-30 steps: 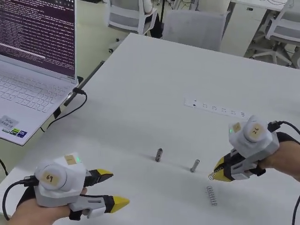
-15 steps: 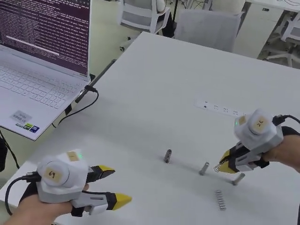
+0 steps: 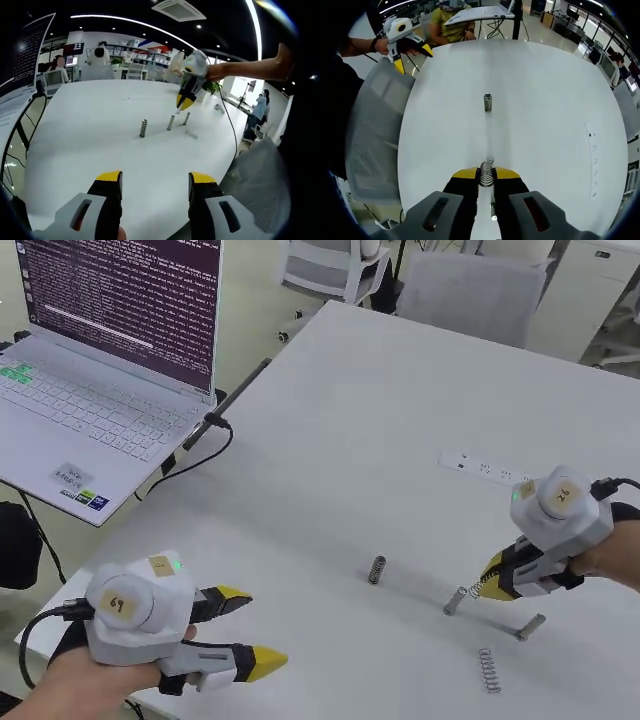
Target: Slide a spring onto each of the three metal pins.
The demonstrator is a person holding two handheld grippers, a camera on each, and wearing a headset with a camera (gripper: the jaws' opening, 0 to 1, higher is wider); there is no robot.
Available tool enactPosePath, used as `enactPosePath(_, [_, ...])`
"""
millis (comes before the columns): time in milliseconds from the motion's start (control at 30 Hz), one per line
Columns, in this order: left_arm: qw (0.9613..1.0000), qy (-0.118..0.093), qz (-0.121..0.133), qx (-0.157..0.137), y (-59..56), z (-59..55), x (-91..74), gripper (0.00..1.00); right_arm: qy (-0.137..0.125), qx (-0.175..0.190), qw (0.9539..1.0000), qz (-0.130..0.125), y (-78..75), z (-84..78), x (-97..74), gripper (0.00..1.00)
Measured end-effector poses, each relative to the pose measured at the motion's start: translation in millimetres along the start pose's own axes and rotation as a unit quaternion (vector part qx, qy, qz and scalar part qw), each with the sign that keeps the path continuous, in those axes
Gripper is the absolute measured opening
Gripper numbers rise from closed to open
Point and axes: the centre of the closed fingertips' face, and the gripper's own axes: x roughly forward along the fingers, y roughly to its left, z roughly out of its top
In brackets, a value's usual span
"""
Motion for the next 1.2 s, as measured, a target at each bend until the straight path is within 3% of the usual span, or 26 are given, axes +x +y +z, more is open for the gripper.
enactPosePath(533, [0.9999, 0.001, 0.008, -0.007, 5.2, -2.3, -3.1, 0.48, 0.007, -0.008, 0.9999, 0.01, -2.2, 3.0, 11.4, 0.09])
enactPosePath(1200, [1.0, 0.002, 0.006, -0.006, 6.1, -0.2, -0.1, 0.48, 0.037, -0.039, 0.9985, 0.012, -5.3, -1.0, 26.5, 0.09])
